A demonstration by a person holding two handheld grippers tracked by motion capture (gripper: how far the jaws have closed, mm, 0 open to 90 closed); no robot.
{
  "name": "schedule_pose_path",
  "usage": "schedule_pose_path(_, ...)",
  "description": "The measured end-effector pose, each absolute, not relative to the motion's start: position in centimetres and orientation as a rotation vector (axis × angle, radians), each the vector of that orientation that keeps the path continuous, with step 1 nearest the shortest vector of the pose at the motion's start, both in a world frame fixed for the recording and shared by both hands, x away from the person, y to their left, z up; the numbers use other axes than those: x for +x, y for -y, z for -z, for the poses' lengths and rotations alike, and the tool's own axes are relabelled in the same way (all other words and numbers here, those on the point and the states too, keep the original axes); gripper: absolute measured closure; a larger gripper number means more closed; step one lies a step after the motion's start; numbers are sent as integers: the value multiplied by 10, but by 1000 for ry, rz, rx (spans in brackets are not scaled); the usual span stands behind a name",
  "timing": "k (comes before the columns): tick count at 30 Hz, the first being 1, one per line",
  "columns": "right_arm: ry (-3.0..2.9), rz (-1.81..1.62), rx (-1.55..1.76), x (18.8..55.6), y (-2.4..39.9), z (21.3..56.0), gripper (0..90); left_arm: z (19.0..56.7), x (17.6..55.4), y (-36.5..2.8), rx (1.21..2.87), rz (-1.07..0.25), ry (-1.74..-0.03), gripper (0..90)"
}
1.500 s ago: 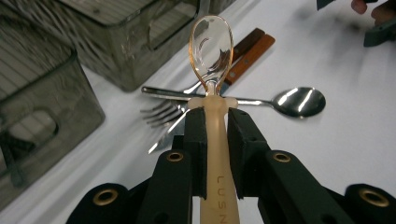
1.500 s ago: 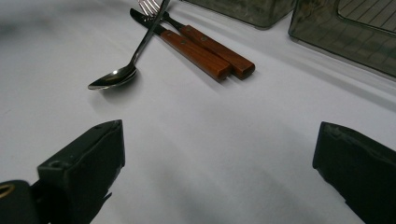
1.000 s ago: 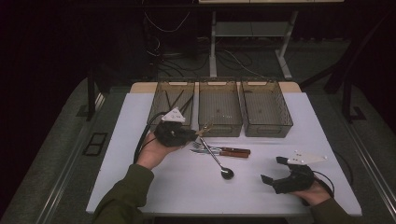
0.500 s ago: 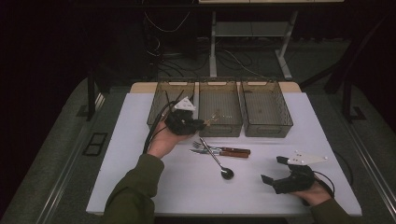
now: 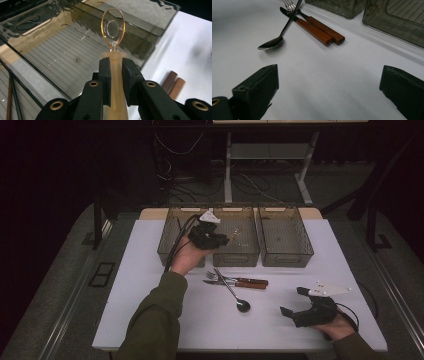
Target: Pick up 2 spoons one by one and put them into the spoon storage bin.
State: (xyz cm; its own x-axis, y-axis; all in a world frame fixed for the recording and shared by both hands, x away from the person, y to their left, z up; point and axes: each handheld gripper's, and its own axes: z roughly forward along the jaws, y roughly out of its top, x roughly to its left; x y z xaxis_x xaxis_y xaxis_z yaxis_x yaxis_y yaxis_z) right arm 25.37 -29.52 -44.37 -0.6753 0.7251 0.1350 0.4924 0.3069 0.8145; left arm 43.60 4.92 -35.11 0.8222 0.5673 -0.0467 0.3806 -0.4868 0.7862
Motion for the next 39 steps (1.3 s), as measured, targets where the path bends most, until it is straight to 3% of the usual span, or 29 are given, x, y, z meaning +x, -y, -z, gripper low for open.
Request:
schedule_pose_path(25, -2316, -1305, 1091, 253, 295, 442, 25, 387, 470, -10, 2237, -313, -878, 769)
schedule_pose_path(39, -2319, -1303, 1091, 252, 294, 442, 25, 383, 468, -12, 2207, -297, -864, 631)
